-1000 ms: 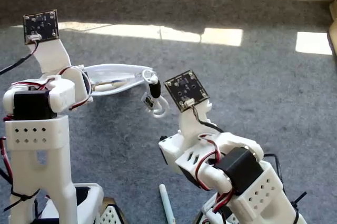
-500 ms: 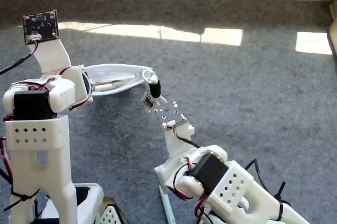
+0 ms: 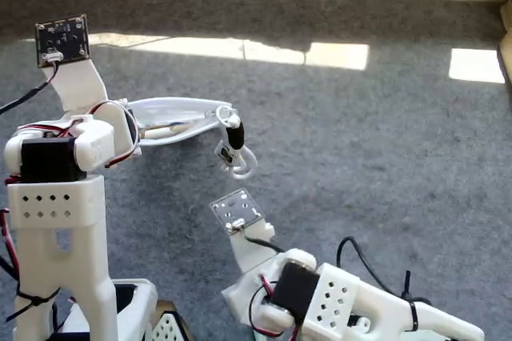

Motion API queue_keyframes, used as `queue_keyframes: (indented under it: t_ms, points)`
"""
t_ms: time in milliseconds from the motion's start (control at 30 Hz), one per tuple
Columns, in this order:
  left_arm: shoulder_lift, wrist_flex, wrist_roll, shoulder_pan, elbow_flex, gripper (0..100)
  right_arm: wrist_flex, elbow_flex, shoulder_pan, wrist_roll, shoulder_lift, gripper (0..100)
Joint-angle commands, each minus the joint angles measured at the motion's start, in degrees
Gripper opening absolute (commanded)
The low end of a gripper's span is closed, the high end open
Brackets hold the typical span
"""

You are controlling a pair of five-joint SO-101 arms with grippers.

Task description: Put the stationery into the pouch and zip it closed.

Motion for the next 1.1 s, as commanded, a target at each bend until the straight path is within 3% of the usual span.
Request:
queue_keyframes:
  t_ms: [0,400,700,867,1067]
  points:
    - [-0.57,-1.32,-0.53,0.92,-1.19,1,-3.30,-0.04,-4.53,-0.97,0.31,16.6]
    - [-0.57,-1.32,-0.53,0.92,-1.10,1,-11.47,-2.15,-4.44,-7.74,25.71,16.6]
    - [-0.57,-1.32,-0.53,0.92,-1.10,1,-15.60,-3.74,0.48,-8.53,39.25,16.4]
    - [-0.57,-1.32,-0.53,0.92,-1.10,1,-17.54,-4.09,2.51,-8.44,41.19,0.7]
    - [-0.57,-1.32,-0.53,0.92,-1.10,1,-15.69,-4.18,5.32,-6.59,41.19,0.3]
